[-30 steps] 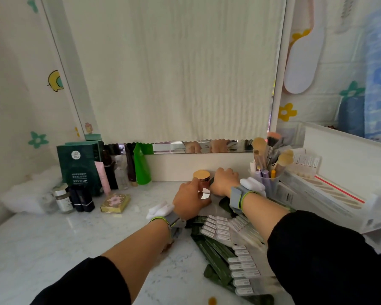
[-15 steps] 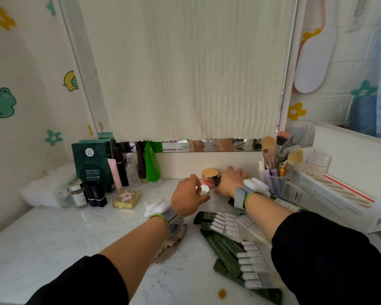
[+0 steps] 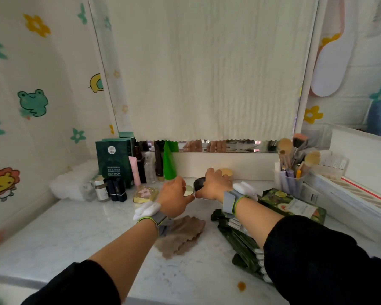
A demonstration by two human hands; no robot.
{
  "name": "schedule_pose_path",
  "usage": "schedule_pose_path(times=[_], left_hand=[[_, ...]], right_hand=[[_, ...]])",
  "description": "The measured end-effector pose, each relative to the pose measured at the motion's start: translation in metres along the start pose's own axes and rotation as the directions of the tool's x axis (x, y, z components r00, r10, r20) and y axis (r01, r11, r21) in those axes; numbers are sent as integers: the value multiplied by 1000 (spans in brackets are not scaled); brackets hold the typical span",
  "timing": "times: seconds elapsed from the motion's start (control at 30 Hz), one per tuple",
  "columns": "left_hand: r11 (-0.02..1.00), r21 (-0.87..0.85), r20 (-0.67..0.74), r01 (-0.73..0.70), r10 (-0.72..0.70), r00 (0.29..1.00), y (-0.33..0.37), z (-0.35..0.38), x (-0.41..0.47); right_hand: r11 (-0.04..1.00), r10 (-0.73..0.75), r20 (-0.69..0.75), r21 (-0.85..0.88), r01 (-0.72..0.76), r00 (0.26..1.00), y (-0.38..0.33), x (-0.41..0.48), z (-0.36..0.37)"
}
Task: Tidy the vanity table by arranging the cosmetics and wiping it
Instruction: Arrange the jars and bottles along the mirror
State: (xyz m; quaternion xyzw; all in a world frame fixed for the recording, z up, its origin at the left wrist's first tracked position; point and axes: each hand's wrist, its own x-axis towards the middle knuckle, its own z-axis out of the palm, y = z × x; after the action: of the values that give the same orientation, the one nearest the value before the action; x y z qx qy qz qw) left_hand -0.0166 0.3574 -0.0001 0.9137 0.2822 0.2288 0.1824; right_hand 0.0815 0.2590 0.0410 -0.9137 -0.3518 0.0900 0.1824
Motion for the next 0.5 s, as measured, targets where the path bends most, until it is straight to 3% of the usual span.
schedule_pose_path(times=[0.27,0.5], left_hand=[[956,290,-52,44,-30,998,-47,-21,1],[953,302,-37,-3,15,999,-67,-23,3]], right_hand=[[996,-72,45,49,69,996,-39,24,25],[999,-32,46,30,31,998,-50,43,40]])
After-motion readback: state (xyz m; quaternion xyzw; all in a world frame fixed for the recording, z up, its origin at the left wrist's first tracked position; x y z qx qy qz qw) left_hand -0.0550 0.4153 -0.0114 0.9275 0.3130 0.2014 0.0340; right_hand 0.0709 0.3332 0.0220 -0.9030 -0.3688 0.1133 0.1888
